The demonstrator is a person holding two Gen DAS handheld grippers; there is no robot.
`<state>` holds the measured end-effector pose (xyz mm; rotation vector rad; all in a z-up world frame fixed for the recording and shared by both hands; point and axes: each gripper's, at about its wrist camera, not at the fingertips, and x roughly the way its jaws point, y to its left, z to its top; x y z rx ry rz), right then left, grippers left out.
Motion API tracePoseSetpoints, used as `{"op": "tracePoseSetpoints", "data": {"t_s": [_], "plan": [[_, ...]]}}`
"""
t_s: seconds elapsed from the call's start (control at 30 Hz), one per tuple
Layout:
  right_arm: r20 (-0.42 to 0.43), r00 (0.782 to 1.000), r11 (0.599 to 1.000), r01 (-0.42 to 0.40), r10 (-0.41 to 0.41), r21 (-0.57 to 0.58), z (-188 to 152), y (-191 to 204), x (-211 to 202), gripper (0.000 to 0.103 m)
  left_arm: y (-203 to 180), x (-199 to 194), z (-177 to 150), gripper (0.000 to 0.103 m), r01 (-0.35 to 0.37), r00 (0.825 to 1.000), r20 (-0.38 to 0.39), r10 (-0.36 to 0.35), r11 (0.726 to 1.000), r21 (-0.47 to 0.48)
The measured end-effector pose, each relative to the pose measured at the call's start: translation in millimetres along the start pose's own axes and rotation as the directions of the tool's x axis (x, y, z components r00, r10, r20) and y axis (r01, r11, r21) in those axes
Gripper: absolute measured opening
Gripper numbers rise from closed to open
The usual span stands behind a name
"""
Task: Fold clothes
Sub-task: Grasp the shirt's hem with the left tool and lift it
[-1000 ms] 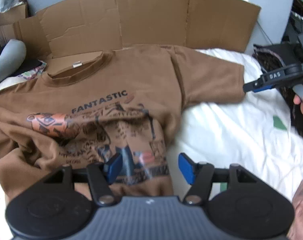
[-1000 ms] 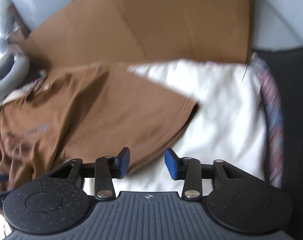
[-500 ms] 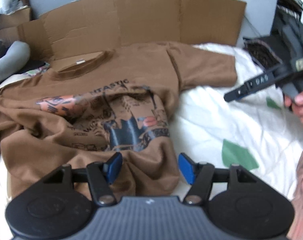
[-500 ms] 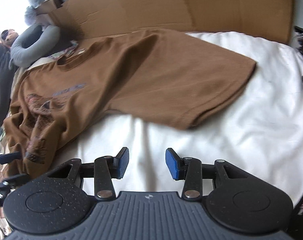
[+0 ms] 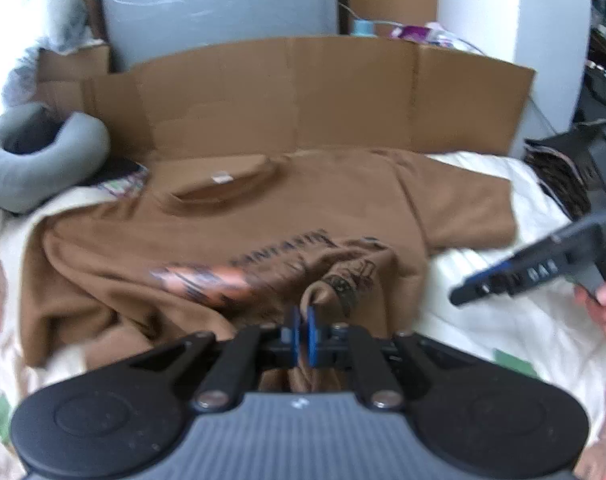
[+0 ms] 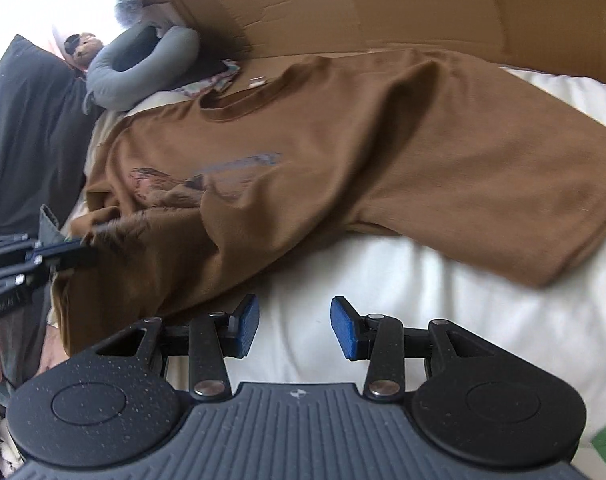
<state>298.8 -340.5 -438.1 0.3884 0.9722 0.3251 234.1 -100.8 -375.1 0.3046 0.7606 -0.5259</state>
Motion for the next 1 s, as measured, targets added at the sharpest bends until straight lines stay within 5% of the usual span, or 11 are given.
{"op": "tracePoseSetpoints", "data": {"t_s": [0.4,0.77,0.87,0.93,1.0], "plan": [[-0.069,0.994,0.994,-0.081,0.087,0.076,-1,20,36,0.047,49,15,32,0.0,-0.156,0.986,0.053,0.159,0.986,-0.061],[-0.077,0.985,0.978,-0.139,0.152,0.157,-7,33,68,0.047,68,16,23,0.002,-0.157,0.987,0.016,0.16,0.98,-0.118],[-0.076,0.987,0.981,-0.133,0.144,0.143,-5,36,68,0.046,76,3,12,0.014,-0.131,0.991,-0.012,0.132,0.969,-0.208],[-0.075,0.987,0.981,-0.13,0.142,0.142,-5,36,66,0.046,70,-9,3,0.047,-0.089,0.996,-0.009,0.089,0.972,-0.217],[-0.073,0.987,0.981,-0.129,0.141,0.148,-5,35,63,0.047,59,-17,-3,0.061,-0.06,0.998,-0.005,0.061,0.978,-0.199]]}}
